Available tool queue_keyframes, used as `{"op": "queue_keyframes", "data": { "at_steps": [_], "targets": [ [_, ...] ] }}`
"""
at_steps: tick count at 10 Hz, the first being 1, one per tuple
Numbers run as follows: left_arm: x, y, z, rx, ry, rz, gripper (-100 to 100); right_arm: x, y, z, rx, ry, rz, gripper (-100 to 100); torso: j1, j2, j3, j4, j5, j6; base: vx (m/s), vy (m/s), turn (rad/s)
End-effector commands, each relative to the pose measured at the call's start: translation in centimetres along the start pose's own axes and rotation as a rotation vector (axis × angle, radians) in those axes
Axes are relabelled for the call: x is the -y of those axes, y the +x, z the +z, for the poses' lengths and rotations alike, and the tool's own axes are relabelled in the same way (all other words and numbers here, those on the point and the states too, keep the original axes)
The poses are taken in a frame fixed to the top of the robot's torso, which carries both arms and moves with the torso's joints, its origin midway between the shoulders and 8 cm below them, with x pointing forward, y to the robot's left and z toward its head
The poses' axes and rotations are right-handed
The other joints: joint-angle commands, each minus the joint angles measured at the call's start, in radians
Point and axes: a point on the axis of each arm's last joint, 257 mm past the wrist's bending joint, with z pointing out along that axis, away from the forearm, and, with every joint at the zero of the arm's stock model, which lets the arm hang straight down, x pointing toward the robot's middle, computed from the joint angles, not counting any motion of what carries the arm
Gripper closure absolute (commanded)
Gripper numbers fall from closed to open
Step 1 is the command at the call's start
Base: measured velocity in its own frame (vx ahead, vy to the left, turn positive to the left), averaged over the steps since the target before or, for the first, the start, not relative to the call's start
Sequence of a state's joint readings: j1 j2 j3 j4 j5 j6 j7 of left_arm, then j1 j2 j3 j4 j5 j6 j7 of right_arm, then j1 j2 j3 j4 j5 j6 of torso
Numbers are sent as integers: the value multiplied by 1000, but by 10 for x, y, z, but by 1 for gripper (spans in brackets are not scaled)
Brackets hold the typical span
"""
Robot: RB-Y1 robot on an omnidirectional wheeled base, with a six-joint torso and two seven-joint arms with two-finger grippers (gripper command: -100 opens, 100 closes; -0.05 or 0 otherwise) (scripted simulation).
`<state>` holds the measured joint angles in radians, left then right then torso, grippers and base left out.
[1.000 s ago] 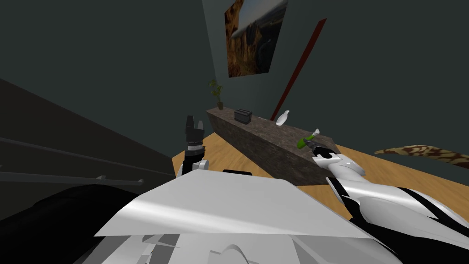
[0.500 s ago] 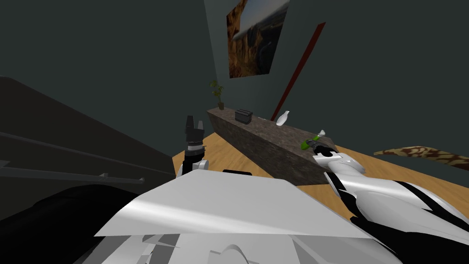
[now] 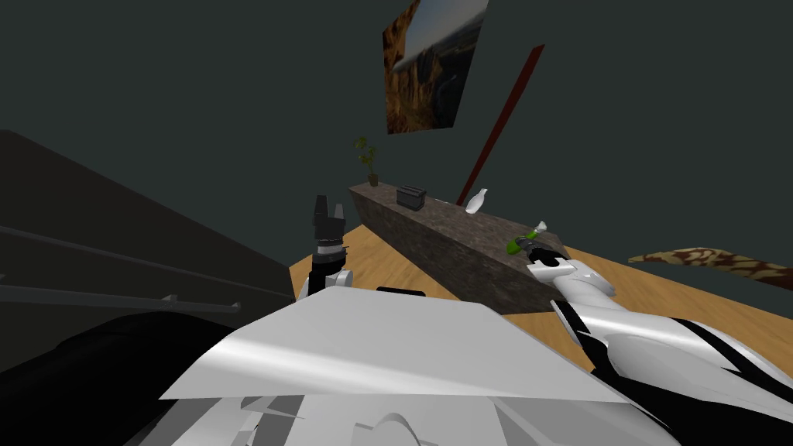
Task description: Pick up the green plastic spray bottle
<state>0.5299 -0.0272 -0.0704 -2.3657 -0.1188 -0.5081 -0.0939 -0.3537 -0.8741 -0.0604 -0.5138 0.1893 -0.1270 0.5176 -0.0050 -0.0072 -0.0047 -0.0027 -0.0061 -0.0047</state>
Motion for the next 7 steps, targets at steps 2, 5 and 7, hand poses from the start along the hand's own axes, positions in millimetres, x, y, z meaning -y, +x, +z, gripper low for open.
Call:
{"op": "queue_keyframes", "data": {
  "at_steps": [2, 5, 7],
  "targets": [
    [0, 0, 0, 0, 0, 0, 0, -3, 26, -8, -16, -21, -3, 100, -3, -5, -4, -3, -5, -2, 94, -53, 17],
    [0, 0, 0, 0, 0, 0, 0, -7, 59, -27, -36, -45, 9, 100, -9, -15, -12, -10, -16, -11, 74, -44, 32],
    [0, 0, 0, 0, 0, 0, 0, -13, 76, -40, -42, -50, 48, 100, -13, -19, -17, -14, -24, -12, 104, -45, 23]
  ]
}}
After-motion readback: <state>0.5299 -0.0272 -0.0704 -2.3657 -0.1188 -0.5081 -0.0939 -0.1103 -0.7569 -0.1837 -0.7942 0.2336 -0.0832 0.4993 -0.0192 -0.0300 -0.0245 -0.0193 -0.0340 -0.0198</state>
